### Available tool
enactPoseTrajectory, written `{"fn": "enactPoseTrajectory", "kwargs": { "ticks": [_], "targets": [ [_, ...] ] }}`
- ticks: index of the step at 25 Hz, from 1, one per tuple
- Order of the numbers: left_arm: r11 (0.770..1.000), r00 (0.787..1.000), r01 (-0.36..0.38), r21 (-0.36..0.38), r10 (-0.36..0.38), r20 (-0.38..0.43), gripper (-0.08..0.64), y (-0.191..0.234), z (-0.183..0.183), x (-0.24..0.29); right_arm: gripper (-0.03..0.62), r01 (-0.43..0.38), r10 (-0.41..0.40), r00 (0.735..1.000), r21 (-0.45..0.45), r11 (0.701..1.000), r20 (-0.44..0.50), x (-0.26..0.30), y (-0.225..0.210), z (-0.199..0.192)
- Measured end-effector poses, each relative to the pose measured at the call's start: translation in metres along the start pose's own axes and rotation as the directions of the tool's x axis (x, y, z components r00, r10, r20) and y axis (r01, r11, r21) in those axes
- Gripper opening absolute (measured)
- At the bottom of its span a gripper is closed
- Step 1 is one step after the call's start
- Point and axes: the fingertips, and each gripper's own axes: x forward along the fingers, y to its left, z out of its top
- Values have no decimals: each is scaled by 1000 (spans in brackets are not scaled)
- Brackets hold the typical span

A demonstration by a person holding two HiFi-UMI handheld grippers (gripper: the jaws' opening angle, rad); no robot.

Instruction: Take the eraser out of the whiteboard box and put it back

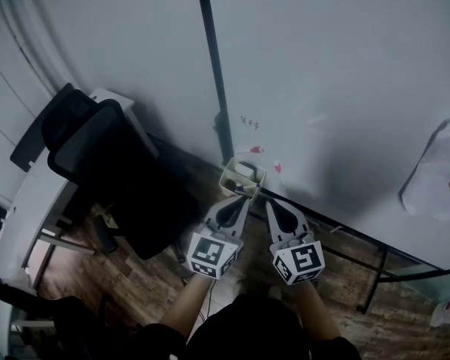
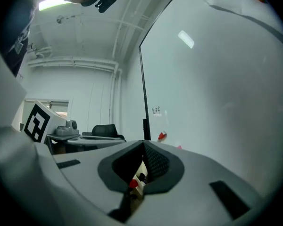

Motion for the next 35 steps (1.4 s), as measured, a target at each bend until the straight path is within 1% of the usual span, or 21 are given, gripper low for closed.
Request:
{"fn": "enactPoseTrajectory", "kwargs": {
  "ticks": [4,8,17,19,22,23,24,25,28,31,35],
  "targets": [
    [999,999,-37,-8,37,-4,5,12,-4,8,2,-27,27,1000,1,1000,-6,13,-8,-2],
    [998,997,-67,-21,67,-24,5,26,-15,17,2,-37,38,999,12,999,-14,29,-15,-8],
    [996,994,-81,-24,79,-78,5,51,-44,53,2,-33,36,997,47,998,-67,66,-27,-44],
    [996,992,-91,-16,89,-87,5,55,-48,56,2,-31,35,996,57,998,-77,70,-28,-50],
    [992,989,-122,20,123,-85,6,61,-50,59,2,-25,30,997,67,997,-75,72,-31,-51],
    [991,987,-130,32,132,-87,15,62,-51,60,2,-21,26,997,70,997,-72,73,-33,-50],
    [990,986,-135,41,139,-94,57,63,-52,62,2,-16,21,997,73,997,-70,73,-35,-50],
    [989,984,-139,47,144,-104,125,63,-54,64,2,-10,15,997,77,997,-69,73,-38,-49],
    [986,978,-158,54,164,-131,202,67,-59,72,2,6,0,998,85,996,-70,72,-44,-50],
    [985,972,-167,51,173,-156,230,70,-63,80,2,16,-10,997,85,996,-72,70,-49,-50],
    [986,968,-164,40,169,-186,238,71,-69,91,2,27,-20,997,86,996,-74,68,-55,-52]
  ]
}}
